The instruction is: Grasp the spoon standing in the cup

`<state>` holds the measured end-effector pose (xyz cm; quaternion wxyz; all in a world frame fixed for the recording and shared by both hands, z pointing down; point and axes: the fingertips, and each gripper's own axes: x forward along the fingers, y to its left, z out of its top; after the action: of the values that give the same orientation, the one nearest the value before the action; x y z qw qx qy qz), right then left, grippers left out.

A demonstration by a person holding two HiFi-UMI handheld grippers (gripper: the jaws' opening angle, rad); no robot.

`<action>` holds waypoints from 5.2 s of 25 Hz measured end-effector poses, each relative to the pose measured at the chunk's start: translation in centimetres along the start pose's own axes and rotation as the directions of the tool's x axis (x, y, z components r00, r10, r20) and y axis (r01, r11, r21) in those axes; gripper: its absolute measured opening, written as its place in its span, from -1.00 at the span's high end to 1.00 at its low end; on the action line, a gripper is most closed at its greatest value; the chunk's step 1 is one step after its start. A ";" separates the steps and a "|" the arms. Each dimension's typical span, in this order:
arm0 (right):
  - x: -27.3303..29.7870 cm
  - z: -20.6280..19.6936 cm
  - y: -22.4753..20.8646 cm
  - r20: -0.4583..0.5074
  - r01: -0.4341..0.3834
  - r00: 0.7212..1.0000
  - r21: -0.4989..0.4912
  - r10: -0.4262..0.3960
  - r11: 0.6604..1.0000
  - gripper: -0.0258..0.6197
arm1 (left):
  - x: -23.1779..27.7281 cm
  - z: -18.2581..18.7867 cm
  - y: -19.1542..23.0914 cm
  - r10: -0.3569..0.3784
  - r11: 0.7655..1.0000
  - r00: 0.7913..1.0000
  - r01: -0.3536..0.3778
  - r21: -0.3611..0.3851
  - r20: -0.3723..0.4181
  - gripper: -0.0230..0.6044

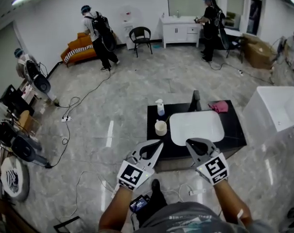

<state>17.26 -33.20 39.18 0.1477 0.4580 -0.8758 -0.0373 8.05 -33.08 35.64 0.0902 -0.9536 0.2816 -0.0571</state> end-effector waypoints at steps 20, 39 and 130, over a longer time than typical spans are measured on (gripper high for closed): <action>12.1 -3.6 -5.0 -0.106 0.030 0.994 0.078 -0.022 0.997 0.82 | 3.7 -6.4 10.1 -0.005 0.993 0.998 -0.001 -0.116 -0.057 0.92; 23.5 -14.1 -8.0 -0.239 0.080 0.971 0.203 -0.030 0.976 0.82 | 6.2 -15.7 15.5 -0.041 0.976 0.984 0.002 -0.217 -0.174 0.92; 8.6 5.2 0.3 0.066 -0.107 0.991 -0.095 0.113 0.990 0.82 | 1.0 -1.6 7.4 -0.010 0.997 0.999 0.013 0.075 -0.047 0.92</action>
<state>10.93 -40.40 36.23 0.1391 0.4001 -0.9018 -0.0853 4.77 -39.95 35.71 0.1191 -0.9495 0.2758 -0.0901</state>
